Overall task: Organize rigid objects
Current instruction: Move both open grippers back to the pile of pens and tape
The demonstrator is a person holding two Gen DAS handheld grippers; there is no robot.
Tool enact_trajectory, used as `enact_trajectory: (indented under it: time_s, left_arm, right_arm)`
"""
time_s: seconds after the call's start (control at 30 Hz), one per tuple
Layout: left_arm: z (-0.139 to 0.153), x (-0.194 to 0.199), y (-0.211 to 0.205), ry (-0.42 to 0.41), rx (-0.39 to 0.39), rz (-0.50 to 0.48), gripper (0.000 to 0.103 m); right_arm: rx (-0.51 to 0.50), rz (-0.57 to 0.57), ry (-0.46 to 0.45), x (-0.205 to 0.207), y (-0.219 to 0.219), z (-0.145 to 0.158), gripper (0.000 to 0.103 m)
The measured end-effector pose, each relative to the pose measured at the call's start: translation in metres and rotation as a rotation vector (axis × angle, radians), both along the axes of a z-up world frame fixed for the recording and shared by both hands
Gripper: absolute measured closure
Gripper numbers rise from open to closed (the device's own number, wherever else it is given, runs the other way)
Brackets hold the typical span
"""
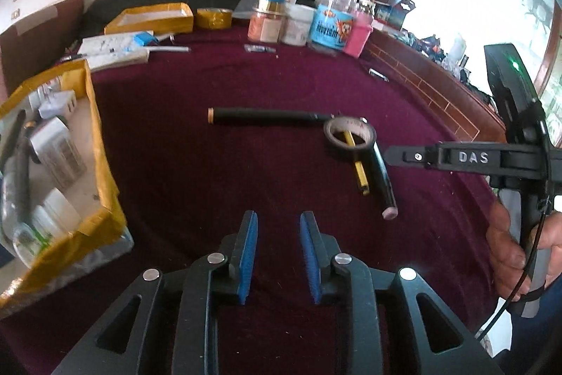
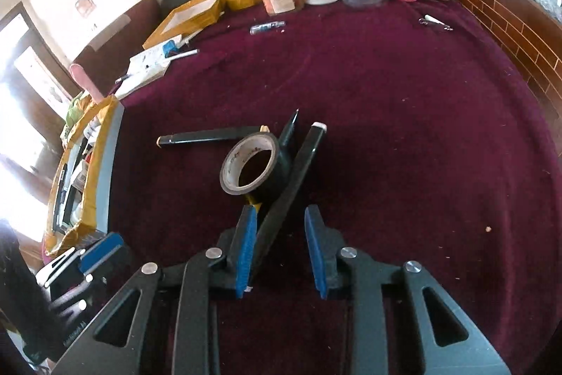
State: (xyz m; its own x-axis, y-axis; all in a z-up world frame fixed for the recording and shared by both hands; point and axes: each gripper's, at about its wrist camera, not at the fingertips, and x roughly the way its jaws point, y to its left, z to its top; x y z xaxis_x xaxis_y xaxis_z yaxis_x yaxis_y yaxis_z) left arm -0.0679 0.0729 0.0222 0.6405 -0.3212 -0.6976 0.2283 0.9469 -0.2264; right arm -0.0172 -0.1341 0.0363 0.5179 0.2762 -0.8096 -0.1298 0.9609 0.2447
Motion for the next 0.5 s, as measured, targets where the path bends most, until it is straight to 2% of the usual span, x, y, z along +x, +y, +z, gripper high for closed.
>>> enact_trajectory:
  time_s: [0.17, 0.2, 0.3, 0.4, 0.43, 0.47, 0.5]
  left_arm:
    - [-0.004, -0.001, -0.006, 0.009, 0.016, -0.020, 0.076]
    - [-0.004, -0.001, -0.007, 0.007, 0.019, -0.021, 0.075]
    - [-0.002, 0.002, -0.008, 0.013, 0.018, -0.032, 0.069]
    - [0.006, 0.008, -0.011, 0.027, -0.021, -0.060, 0.053]
    - [0.009, 0.011, -0.012, 0.032, -0.046, -0.071, 0.039]
    - [0.012, 0.014, -0.015, 0.035, -0.066, -0.083, 0.029]
    - [0.016, 0.019, -0.019, 0.036, -0.089, -0.101, 0.029]
  right_arm:
    - [-0.004, -0.022, 0.060, 0.014, 0.001, -0.021, 0.075]
    - [-0.004, -0.023, 0.049, 0.015, 0.000, -0.022, 0.075]
    - [-0.047, -0.025, 0.040, 0.018, -0.001, -0.022, 0.086]
    - [-0.060, -0.089, 0.031, 0.020, -0.022, -0.022, 0.089]
    - [-0.069, -0.118, 0.023, 0.021, -0.029, -0.022, 0.089]
    - [-0.079, -0.151, 0.013, 0.022, -0.038, -0.022, 0.089]
    - [-0.069, -0.169, 0.004, 0.023, -0.048, -0.024, 0.089]
